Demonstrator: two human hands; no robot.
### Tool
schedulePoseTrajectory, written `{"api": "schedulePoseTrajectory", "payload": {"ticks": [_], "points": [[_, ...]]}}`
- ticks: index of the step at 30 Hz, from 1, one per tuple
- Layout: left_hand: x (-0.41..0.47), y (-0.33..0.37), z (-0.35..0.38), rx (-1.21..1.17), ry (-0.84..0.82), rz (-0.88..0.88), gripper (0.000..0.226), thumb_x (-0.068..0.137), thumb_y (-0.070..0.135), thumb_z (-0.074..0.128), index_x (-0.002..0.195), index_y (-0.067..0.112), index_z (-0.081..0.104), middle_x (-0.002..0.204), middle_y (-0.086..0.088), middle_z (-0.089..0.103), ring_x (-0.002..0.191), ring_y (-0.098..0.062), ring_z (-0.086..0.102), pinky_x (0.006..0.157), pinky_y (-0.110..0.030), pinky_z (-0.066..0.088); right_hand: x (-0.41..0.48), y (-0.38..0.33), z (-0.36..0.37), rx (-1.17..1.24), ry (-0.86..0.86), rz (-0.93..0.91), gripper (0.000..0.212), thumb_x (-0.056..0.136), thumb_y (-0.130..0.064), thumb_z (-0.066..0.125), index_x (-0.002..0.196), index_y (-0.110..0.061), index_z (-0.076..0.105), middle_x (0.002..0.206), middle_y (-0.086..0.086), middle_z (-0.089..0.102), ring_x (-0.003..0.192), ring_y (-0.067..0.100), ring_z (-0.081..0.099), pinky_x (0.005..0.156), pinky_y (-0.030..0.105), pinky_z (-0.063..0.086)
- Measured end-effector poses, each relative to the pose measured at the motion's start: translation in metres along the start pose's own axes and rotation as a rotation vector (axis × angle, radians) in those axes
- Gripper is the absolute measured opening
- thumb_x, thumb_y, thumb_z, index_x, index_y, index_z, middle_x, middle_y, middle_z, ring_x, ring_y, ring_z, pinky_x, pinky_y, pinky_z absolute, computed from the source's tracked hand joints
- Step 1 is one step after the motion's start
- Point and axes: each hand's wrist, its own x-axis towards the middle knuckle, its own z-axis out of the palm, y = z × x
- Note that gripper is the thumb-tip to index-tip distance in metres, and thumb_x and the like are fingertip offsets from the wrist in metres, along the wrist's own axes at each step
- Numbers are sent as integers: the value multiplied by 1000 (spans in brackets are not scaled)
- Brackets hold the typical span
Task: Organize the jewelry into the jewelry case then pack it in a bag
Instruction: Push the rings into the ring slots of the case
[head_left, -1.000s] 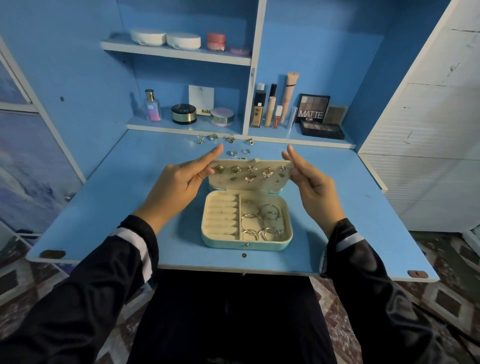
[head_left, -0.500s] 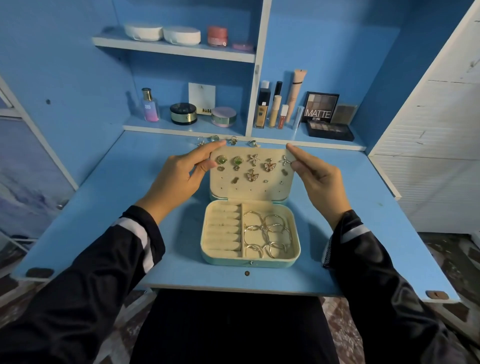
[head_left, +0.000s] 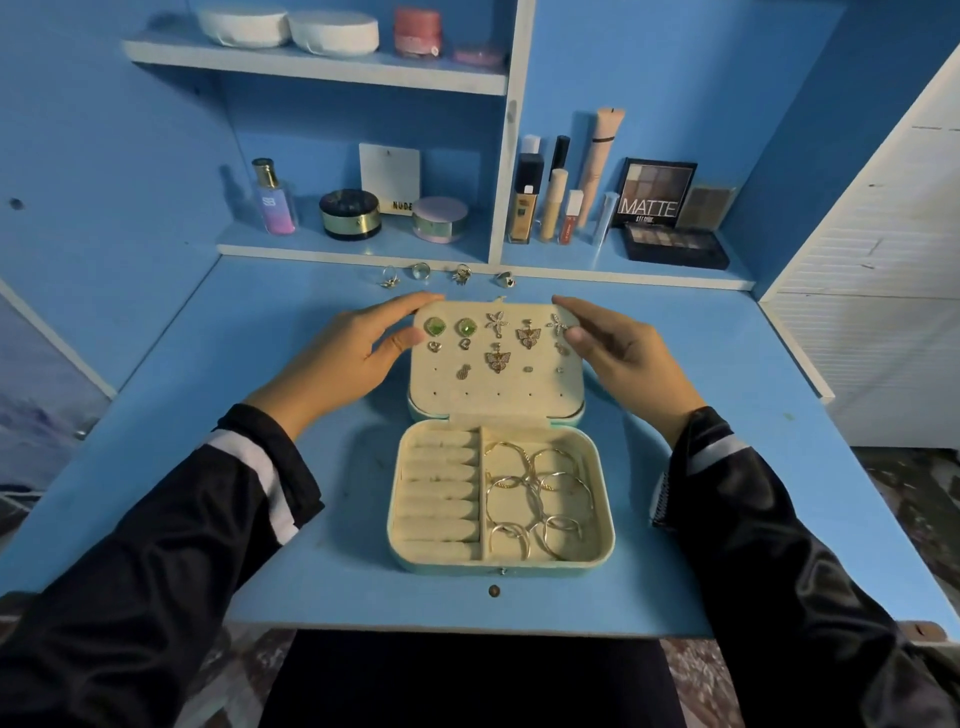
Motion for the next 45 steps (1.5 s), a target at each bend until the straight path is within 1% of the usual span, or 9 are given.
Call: {"api": "schedulePoseTrajectory", "payload": {"ticks": [6, 15, 20, 24, 29, 32, 36, 42, 45], "points": [[5, -6, 7, -79, -74, -28, 34, 102, 33, 43, 134, 42, 47, 134, 22, 57, 123, 4, 52, 105, -23, 41, 5, 17, 5, -51, -39, 14, 38, 97, -39, 52, 133, -26, 55, 98, 1, 73, 91, 39, 63, 90, 53, 50], [2, -8, 15, -63, -127, -123, 50, 97, 44, 36, 145, 31, 44, 133, 23, 54, 120, 11, 49, 103, -15, 38, 2, 26, 12, -177, -57, 40, 38, 99, -33, 49, 136, -25, 54, 80, 23, 63, 58, 18, 45, 60, 16, 40], [1, -8, 16, -87, -140, -124, 47, 97, 41, 38, 144, 33, 44, 133, 35, 45, 121, 22, 42, 101, -5, 34, 1, 25, 13, -146, -71, 31, 36, 100, -27, 50, 135, -21, 56, 114, -5, 70, 93, 30, 64, 84, 24, 50], [1, -8, 17, -64, -114, -112, 47, 98, 42, 38, 143, 32, 47, 126, 39, 49, 119, 19, 46, 103, -9, 37, 1, 24, 13, -155, -55, 19, 35, 100, -24, 51, 134, -18, 57, 113, -10, 68, 78, 16, 61, 74, 7, 43], [-1, -18, 17, -21, -90, -132, 36, 95, 60, 36, 130, 66, 41, 106, -15, 68, 94, -31, 62, 95, -46, 48, 1, 23, 13, -165, -43, 31, 35, 99, -24, 53, 132, -18, 59, 102, -8, 71, 64, 18, 53, 64, 12, 44], [0, -16, 17, -41, -99, -131, 35, 95, 59, 37, 129, 66, 43, 103, 7, 59, 93, -13, 56, 101, -43, 45, 1, 23, 12, -168, -44, 25, 34, 99, -24, 53, 132, -18, 59, 96, -12, 69, 63, 18, 54, 63, 10, 42], [1, -9, 18, -65, -64, -97, 35, 103, 27, 46, 136, 38, 52, 124, 32, 54, 115, 18, 49, 99, -6, 37, 2, 24, 11, -152, -46, 32, 33, 98, -28, 54, 130, -22, 61, 93, 8, 72, 56, 14, 46, 58, 15, 41], [10, -10, 19, -122, -19, -83, 31, 103, 24, 48, 131, 32, 57, 122, 27, 58, 114, 14, 53, 98, -6, 38, 13, 30, 6, -34, 0, 94, 28, 98, -35, 54, 121, -27, 67, 97, 9, 73, 85, 34, 59, 75, 30, 48], [22, -11, 17, -92, 15, -47, 28, 103, 25, 47, 128, 30, 60, 122, 20, 62, 113, 10, 55, 98, -9, 40, 29, 29, 5, -45, 41, 74, 25, 98, -24, 56, 118, -18, 69, 107, -3, 72, 97, 11, 66, 88, 22, 51]]}}
